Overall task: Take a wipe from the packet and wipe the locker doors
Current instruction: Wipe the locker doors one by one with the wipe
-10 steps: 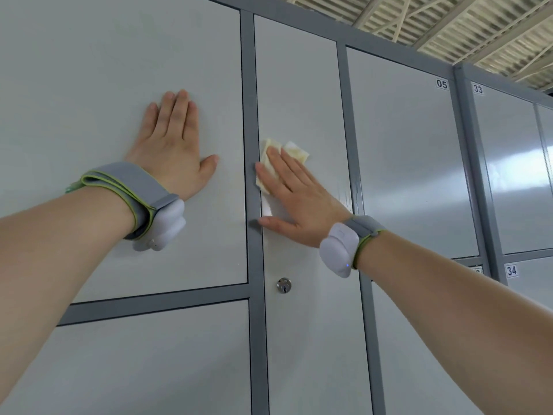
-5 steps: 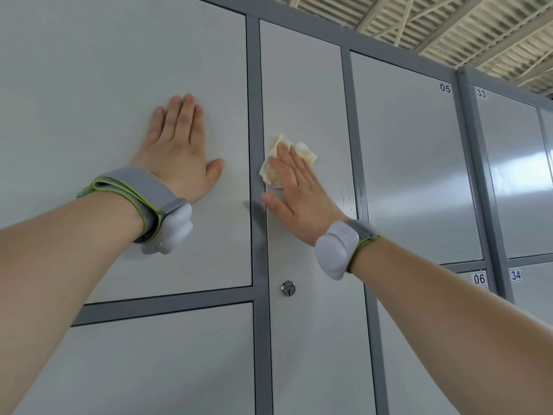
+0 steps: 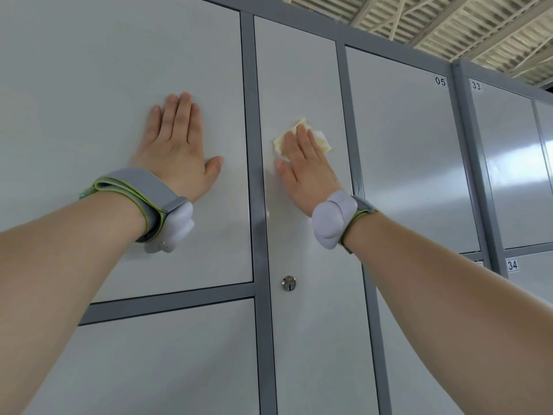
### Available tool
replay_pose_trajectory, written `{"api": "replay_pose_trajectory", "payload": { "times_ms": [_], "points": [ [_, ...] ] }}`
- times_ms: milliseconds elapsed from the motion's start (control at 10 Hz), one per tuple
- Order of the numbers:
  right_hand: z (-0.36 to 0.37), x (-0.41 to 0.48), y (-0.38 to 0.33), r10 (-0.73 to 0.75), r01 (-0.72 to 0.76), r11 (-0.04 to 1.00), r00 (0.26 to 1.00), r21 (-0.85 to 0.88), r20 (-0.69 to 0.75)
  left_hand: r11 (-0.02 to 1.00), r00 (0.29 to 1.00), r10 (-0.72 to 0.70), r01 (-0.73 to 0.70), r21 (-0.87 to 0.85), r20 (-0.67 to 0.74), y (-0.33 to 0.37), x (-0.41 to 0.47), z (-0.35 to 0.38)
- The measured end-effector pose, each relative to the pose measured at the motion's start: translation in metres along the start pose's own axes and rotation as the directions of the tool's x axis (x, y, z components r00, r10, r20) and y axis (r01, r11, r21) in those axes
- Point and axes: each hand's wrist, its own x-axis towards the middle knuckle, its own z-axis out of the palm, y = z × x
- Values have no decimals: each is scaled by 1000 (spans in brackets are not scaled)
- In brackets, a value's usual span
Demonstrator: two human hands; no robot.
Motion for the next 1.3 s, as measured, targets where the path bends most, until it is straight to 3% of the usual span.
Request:
{"api": "replay_pose_trajectory", "payload": {
  "times_ms": [300,400,500,600,700,900,1100,1200,1300],
  "points": [
    [20,-53,-6,-360,363,932,930,-27,78,1000,1000,-6,6,6,19,0,1,0],
    [16,-62,8,-348,354,934,931,-43,107,1000,999,-4,4,10,34,0,0,-2],
    [10,-54,18,-152,155,987,985,-40,77,1000,999,-3,2,11,44,0,0,-3],
    [6,-38,18,106,-106,991,994,-81,-8,1000,999,-4,3,18,47,1,-1,-3],
    [7,-27,7,189,-190,981,982,-40,-23,999,999,-2,0,36,42,1,-1,-2],
    [19,-45,-12,-36,36,999,999,-15,0,999,999,-4,3,40,34,1,1,1],
    [23,-83,-1,-254,262,964,959,-51,127,1000,1000,4,-5,31,11,0,1,2],
    [15,-82,16,-120,134,988,978,-78,169,999,1000,6,-6,31,21,0,0,1],
    [6,-62,25,132,-126,990,985,-61,115,999,1000,3,-4,35,29,1,0,0]
  ]
}}
